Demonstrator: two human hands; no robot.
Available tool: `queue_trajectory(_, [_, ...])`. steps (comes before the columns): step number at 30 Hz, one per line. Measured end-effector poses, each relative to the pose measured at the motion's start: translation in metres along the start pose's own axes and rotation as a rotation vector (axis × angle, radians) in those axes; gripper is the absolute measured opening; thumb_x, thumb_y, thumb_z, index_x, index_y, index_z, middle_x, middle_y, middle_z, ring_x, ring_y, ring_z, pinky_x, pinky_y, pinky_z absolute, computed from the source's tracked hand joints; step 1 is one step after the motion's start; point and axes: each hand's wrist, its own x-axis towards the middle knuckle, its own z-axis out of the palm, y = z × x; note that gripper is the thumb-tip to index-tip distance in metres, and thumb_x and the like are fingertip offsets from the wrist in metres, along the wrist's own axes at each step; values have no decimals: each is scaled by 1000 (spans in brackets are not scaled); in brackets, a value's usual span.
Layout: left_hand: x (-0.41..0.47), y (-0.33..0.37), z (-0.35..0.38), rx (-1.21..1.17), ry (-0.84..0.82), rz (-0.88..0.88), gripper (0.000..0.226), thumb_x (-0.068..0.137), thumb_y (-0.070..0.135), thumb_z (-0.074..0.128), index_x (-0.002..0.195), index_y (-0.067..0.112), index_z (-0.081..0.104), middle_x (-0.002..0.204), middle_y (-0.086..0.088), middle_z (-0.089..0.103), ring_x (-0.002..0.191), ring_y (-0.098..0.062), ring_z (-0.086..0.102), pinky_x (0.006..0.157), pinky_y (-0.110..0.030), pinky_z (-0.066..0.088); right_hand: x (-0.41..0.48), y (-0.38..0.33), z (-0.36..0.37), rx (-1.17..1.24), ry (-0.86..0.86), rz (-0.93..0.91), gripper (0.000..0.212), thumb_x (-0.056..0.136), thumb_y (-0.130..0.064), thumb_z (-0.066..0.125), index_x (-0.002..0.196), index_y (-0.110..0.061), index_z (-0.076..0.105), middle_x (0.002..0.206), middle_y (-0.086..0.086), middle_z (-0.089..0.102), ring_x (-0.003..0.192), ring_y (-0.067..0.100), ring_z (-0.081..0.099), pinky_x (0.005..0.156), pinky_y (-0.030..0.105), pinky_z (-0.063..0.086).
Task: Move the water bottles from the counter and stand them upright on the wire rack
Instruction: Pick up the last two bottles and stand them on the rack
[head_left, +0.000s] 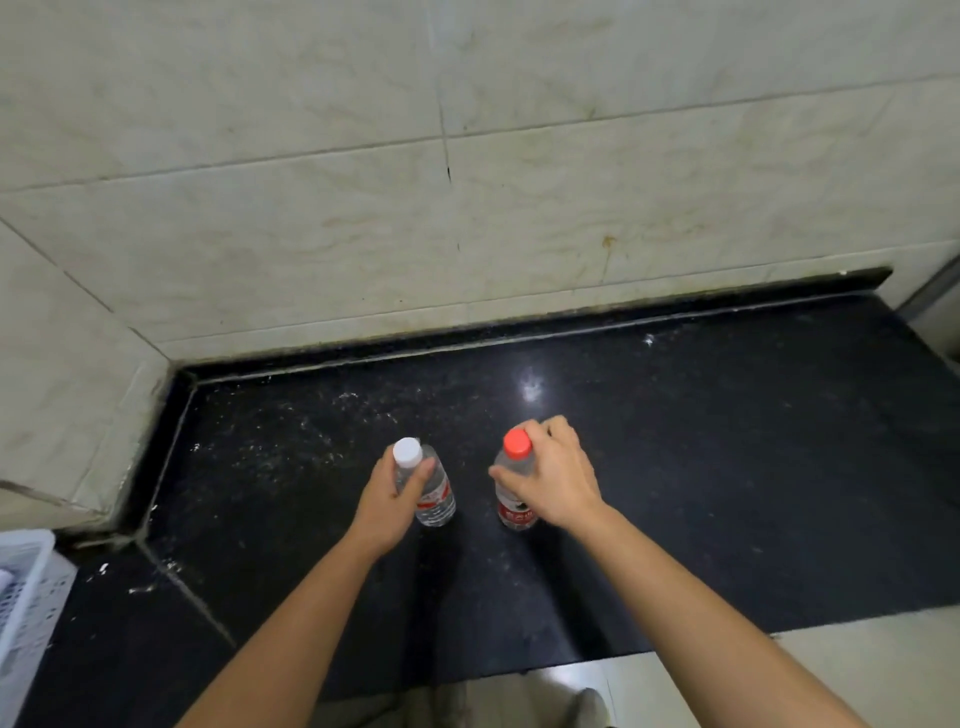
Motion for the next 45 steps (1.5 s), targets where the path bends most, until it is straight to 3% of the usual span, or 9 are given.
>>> queue_trajectory(5, [1,-14,-6,-26,-54,25,28,96,37,62,122,29,55,121,1,63,113,-10,61,95,-25,46,-18,-5,30,348,-41,76,47,94,-46,66,132,-27,44,125,1,52,112,16,55,91,25,40])
queue_trajectory(10, [27,-11,-12,-35,-81,44,18,98,35,58,112,26,52,118,-9,56,108,-13,57,99,-37,47,-13,-13,31,384,56,167,38,98,-46,60,122,-28,36,124,2,54,111,18,56,96,33,44])
queue_trajectory(13, [48,-2,-11,-58,-138,29,23,94,51,58,103,31,52,117,-12,58,111,-22,60,102,-49,48,-15,-13,14,454,82,288,34,101,-46,55,118,-28,32,124,3,55,113,21,54,90,29,38])
queue_trajectory(18, [62,54,22,-138,-269,76,24,99,43,55,107,20,58,105,-2,68,103,-20,67,91,-36,53,-42,6,-45,516,294,411,37,100,-57,49,116,-25,40,115,1,63,107,22,60,90,36,45])
queue_trajectory(26, [19,199,147,-147,-379,375,32,80,70,54,75,38,58,77,11,70,81,-16,69,86,-49,56,-116,77,-176,244,692,457,38,99,-65,39,113,-32,49,90,-2,67,88,26,62,80,39,47])
queue_trajectory(31, [-40,267,256,-195,-440,497,32,83,68,58,81,37,51,79,11,64,80,-20,65,85,-63,52,-182,157,-252,200,883,491,38,97,-65,46,111,-33,59,87,-5,68,88,24,61,79,35,42])
queue_trajectory(36, [-116,328,374,-182,-466,617,37,87,64,53,86,27,53,77,15,66,75,-8,64,80,-50,56,-253,244,-328,152,1008,457,46,87,-77,47,89,-32,57,70,-4,66,78,25,65,76,42,54])
queue_trajectory(39, [-152,364,434,-205,-489,671,39,90,59,54,91,20,55,79,15,66,74,-4,62,78,-45,54,-287,287,-377,125,1040,442,50,88,-78,44,92,-31,60,64,-3,64,75,25,65,76,44,54])
queue_trajectory(45, [-181,435,532,-180,-489,816,41,88,61,58,95,21,63,93,-4,67,90,-25,63,81,-52,53,-321,359,-466,109,1097,376,41,91,-76,43,93,-36,55,68,-4,66,75,22,67,78,46,55])
